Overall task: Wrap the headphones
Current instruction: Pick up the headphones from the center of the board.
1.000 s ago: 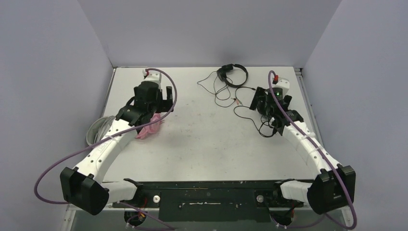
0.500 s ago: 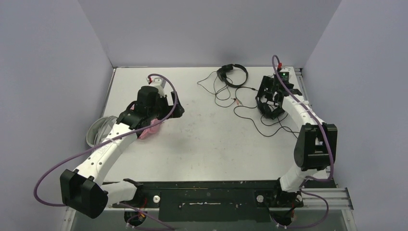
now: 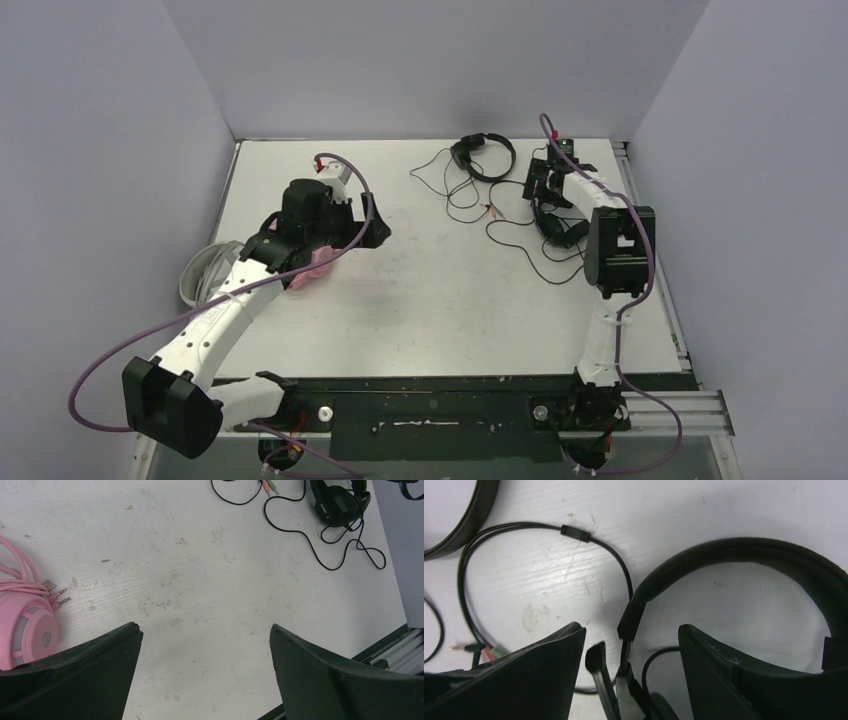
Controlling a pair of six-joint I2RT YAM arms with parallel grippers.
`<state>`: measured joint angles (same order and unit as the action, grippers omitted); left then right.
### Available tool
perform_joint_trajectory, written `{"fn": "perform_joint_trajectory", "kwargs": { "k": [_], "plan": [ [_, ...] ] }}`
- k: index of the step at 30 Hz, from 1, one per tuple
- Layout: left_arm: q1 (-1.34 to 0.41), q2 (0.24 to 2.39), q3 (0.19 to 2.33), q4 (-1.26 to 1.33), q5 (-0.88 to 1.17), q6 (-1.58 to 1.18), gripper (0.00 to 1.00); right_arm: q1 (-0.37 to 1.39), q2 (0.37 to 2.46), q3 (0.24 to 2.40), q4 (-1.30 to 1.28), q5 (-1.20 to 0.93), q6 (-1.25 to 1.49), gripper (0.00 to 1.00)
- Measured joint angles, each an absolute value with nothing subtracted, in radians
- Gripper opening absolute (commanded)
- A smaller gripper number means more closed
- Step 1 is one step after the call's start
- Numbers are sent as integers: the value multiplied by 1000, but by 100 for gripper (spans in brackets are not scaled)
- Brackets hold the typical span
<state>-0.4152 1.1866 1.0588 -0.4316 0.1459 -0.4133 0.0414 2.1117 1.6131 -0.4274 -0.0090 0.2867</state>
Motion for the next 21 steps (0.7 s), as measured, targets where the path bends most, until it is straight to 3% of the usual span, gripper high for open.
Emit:
{"fn": "perform_joint_trajectory", "kwargs": {
  "k": [6, 12, 17, 21],
  "plan": [
    [-415, 1211, 1059, -404, 161, -405, 97, 47, 2169, 1643, -418, 82, 336, 49],
    [-415, 1224, 1059, -406, 161, -403, 97, 47, 2172, 1639, -397, 105, 354, 15],
    [-415, 1224, 1059, -409, 161, -402, 97, 59, 2136, 1594, -371, 167, 330, 8],
    [-415, 1210, 1060, -420, 162, -398, 97, 84, 1992, 1479, -390, 221, 328, 4]
  ]
}}
